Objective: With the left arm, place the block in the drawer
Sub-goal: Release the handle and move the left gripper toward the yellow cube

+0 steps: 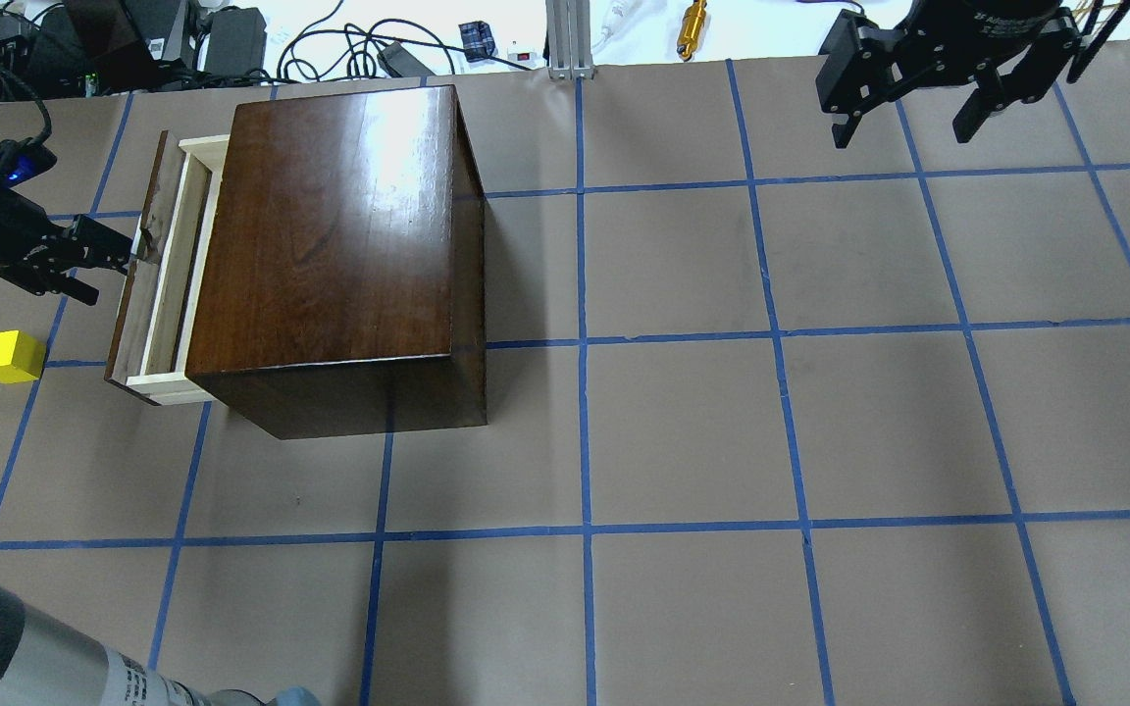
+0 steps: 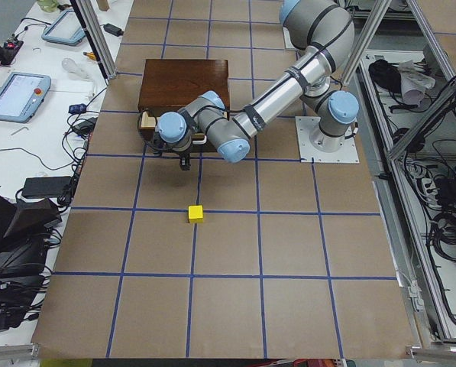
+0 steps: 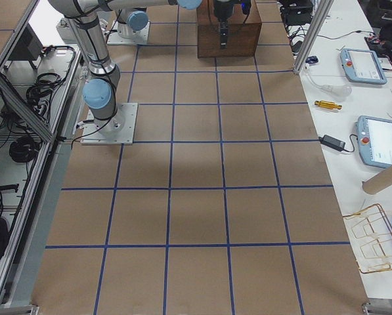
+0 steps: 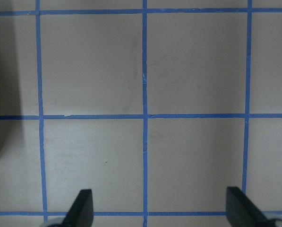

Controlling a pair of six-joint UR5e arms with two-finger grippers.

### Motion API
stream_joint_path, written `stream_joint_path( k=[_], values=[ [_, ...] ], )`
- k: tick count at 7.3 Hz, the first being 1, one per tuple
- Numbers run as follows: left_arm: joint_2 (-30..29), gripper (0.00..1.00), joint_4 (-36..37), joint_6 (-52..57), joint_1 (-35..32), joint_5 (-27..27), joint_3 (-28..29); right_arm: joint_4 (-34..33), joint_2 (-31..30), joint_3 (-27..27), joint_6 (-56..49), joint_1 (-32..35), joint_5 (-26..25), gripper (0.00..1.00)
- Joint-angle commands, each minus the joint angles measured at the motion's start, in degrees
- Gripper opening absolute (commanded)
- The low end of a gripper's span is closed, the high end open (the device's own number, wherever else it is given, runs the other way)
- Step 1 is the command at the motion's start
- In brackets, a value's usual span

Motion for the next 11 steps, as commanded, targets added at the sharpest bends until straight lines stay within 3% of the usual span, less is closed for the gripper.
stream_joint_path(
  k=[1, 11],
  values=[
    [-0.03, 1.0, 0.07, 0.08, 0.88, -0.03, 0.09, 0.0, -0.07, 0.0, 0.0, 0.0, 0.09, 1.0],
    [0.32, 1.0, -1.34, 1.31, 2.11, -0.03, 2.28, 0.0, -0.07, 0.0, 0.0, 0.0, 0.09, 1.0]
  ],
)
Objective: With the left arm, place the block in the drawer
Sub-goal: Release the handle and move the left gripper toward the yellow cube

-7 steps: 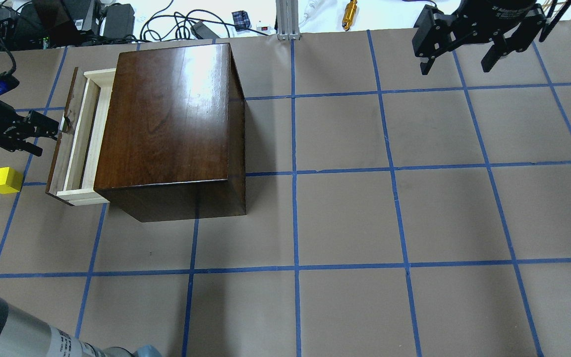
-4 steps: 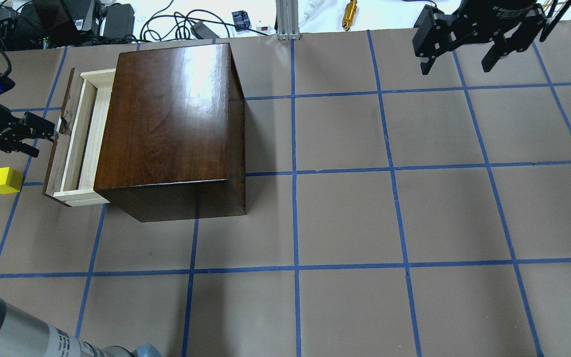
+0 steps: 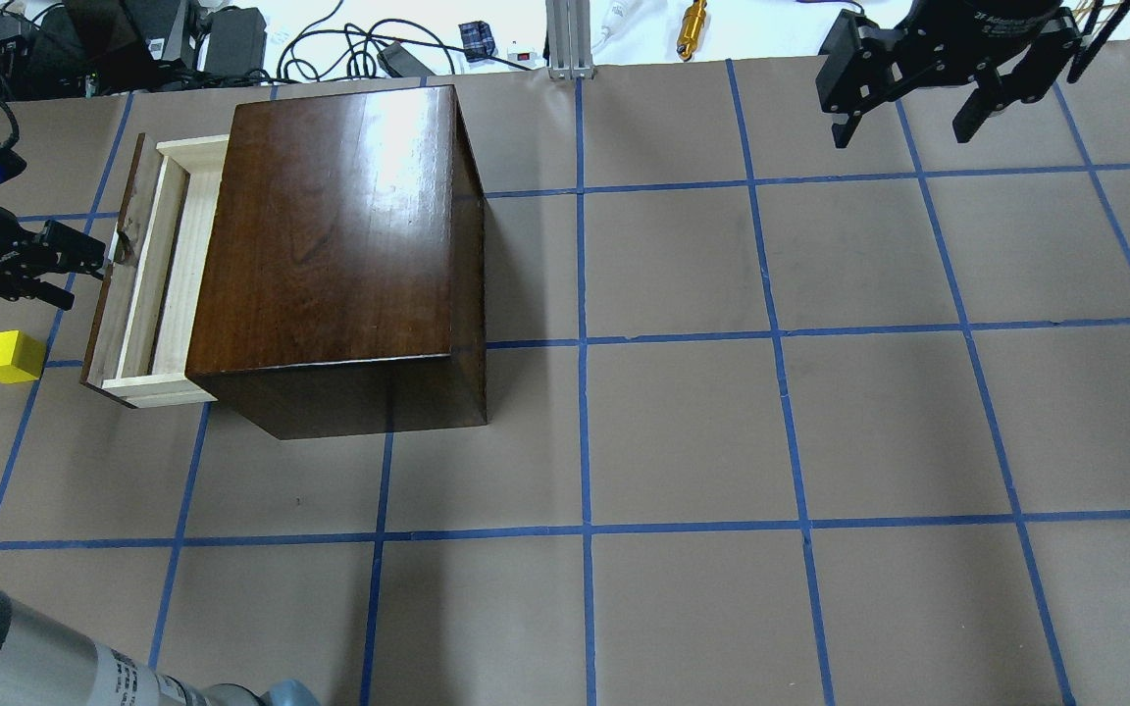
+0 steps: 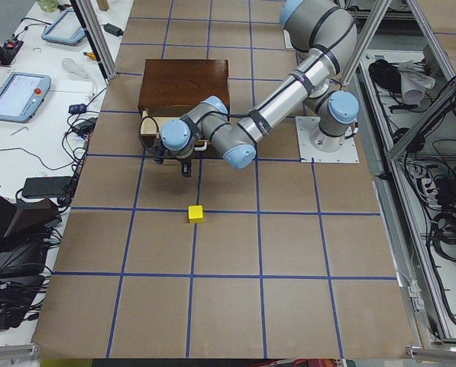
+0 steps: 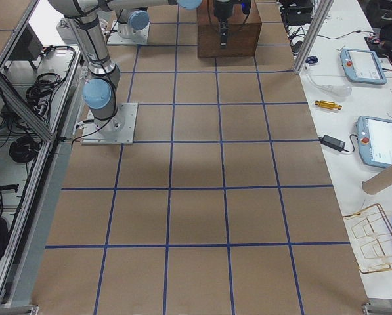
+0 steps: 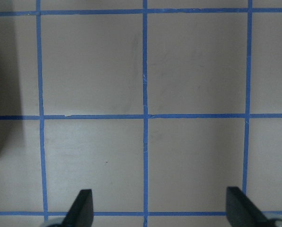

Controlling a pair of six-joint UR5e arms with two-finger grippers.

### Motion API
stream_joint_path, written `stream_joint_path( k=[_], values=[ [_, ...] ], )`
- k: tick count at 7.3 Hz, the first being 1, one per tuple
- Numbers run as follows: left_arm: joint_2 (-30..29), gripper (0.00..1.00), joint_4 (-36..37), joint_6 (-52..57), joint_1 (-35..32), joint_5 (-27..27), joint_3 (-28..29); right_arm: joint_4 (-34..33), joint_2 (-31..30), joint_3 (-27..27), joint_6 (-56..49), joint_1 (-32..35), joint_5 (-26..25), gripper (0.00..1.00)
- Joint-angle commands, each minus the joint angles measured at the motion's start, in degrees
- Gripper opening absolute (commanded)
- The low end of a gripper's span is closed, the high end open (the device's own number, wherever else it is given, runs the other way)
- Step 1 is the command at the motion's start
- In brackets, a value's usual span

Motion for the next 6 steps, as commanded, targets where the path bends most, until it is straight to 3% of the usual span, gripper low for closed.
stream_joint_path(
  k=[1, 4, 6],
  values=[
    [0.16, 1.0, -0.69, -0.23, -0.01, 0.0, 0.98, 0.0, -0.03, 0.0, 0.0, -0.07, 0.0, 1.0],
    [1.04, 1.0, -3.92, 0.12, 0.86, 2.26, 5.0, 0.0, -0.03, 0.0, 0.0, 0.01, -0.09, 1.0],
    [0.08, 1.0, -4.29, 10.6, 3.06, 6.39, 8.96, 0.0, 0.06, 0.0, 0.0, 0.01, -0.09, 1.0]
  ],
)
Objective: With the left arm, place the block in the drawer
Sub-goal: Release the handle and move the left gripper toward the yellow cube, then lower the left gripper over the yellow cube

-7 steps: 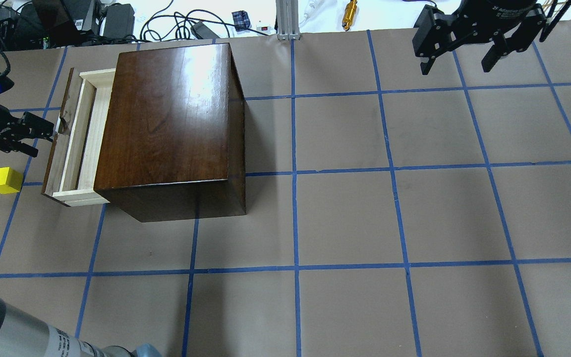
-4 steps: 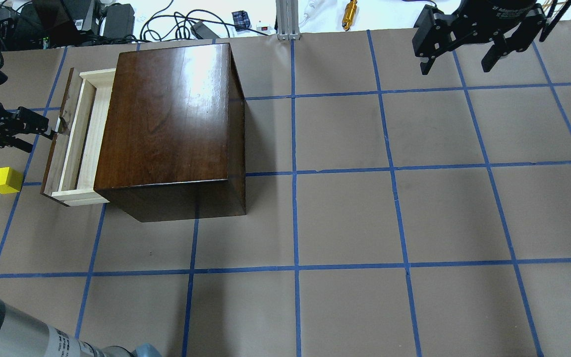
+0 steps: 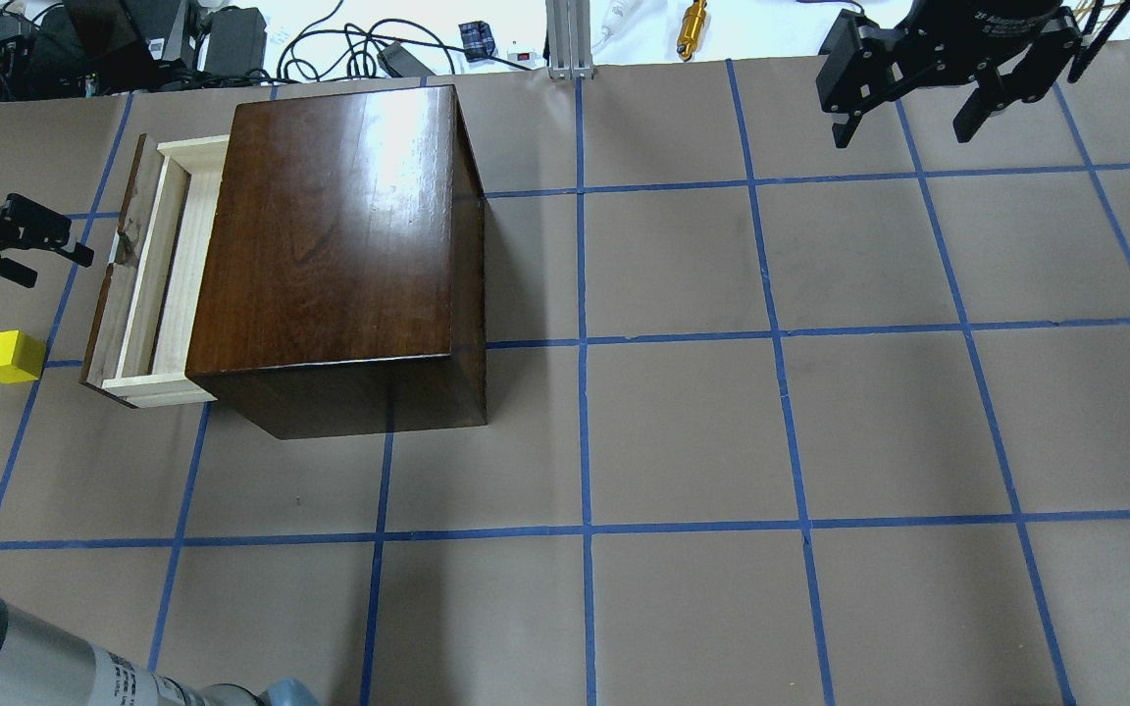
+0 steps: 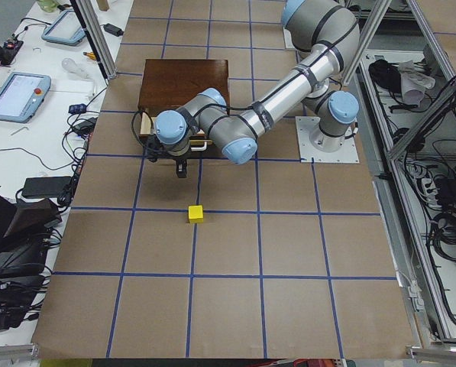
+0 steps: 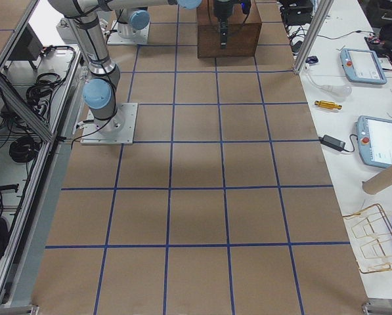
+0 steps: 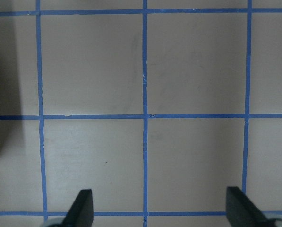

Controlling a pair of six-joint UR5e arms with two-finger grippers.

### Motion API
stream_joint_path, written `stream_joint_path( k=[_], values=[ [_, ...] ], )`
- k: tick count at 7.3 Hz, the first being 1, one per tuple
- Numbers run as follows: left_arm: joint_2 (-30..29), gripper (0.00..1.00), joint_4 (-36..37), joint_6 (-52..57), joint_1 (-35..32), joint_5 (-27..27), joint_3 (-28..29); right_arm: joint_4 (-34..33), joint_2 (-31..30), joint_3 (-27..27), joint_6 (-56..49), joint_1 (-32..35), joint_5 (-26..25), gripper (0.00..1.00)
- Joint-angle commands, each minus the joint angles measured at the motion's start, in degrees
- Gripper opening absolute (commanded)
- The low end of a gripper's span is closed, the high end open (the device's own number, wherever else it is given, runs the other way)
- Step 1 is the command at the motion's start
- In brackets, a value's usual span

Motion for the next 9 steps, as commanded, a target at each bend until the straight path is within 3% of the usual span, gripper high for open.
stream_joint_path(
  k=[1, 3, 7, 9],
  values=[
    [-0.8, 1.0, 0.4, 12.27, 1.99, 4.48, 2.14, 0.0, -0.01, 0.0, 0.0, -0.08, 0.08, 1.0],
    [-2.47, 1.0, 4.51, 26.85, 2.52, 7.64, 1.44, 0.0, 0.08, 0.0, 0.0, 0.0, 0.0, 1.0],
    [-7.65, 1.0, 15.78, 66.97, 4.37, 7.49, 0.56, 0.0, -0.01, 0.0, 0.0, 0.0, 0.0, 1.0],
    [-7.4, 1.0, 22.07, 80.67, 4.46, 7.49, -5.47, 0.0, 0.08, 0.0, 0.0, 0.0, 0.09, 1.0]
  ],
)
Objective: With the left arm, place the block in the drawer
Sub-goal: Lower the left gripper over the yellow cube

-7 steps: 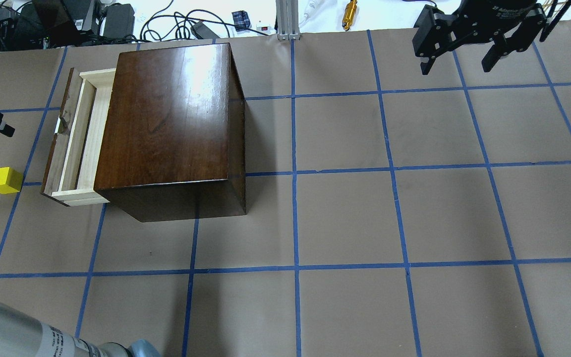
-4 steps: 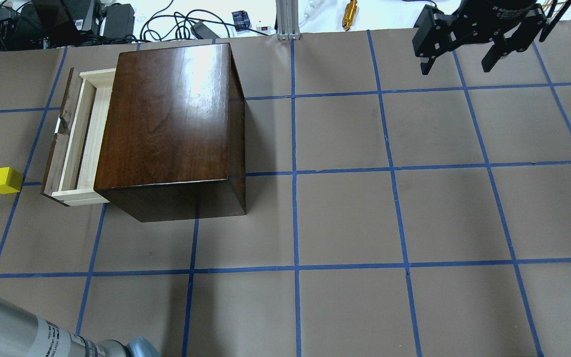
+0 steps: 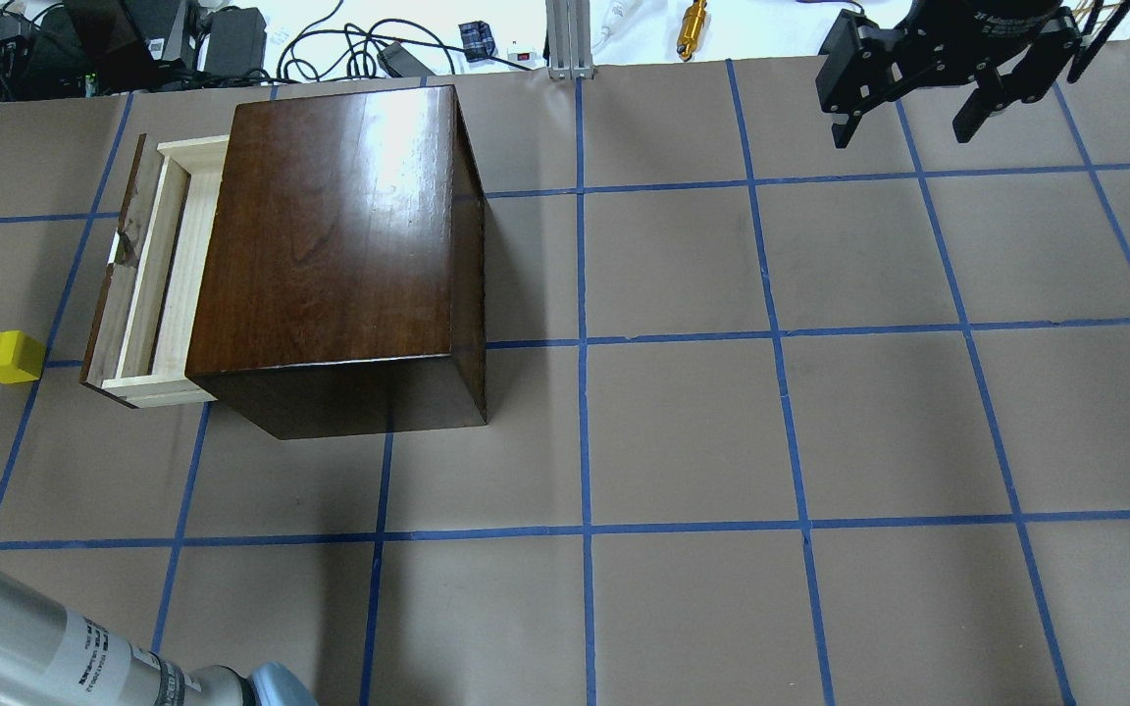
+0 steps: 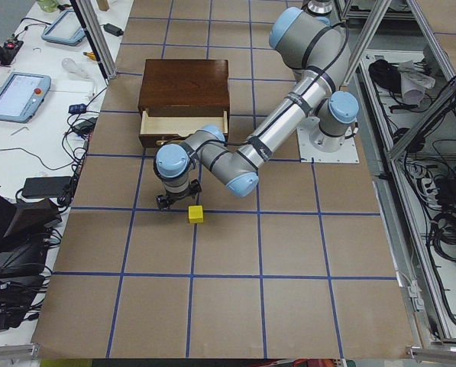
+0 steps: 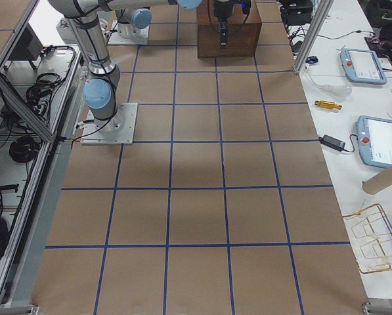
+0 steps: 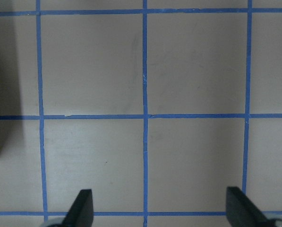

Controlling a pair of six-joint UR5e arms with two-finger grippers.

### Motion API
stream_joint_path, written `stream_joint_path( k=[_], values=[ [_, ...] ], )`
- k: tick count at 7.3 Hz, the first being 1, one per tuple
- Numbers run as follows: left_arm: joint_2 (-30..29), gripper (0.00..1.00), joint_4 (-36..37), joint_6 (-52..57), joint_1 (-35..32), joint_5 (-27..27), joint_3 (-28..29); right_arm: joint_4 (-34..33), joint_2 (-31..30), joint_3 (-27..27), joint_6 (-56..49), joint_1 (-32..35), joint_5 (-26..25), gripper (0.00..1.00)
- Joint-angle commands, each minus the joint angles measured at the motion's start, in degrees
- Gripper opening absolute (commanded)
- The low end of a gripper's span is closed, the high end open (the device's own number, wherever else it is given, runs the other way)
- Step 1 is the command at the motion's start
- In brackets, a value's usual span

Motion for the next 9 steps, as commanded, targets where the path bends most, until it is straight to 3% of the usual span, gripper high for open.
stream_joint_path(
  k=[1, 4, 9],
  values=[
    [1.26, 1.0, 8.5, 11.41, 0.07, 0.34, -8.03, 0.0, 0.06, 0.0, 0.0, 0.0, -0.06, 1.0],
    [1.45, 1.0, 9.34, 12.15, 0.59, 4.45, -9.66, 0.0, -0.03, 0.0, 0.0, 0.0, -0.06, 1.0],
    [-0.22, 1.0, 8.98, 13.3, 2.71, 3.51, -9.57, 0.0, 0.06, 0.0, 0.0, 0.0, 0.03, 1.0]
  ],
)
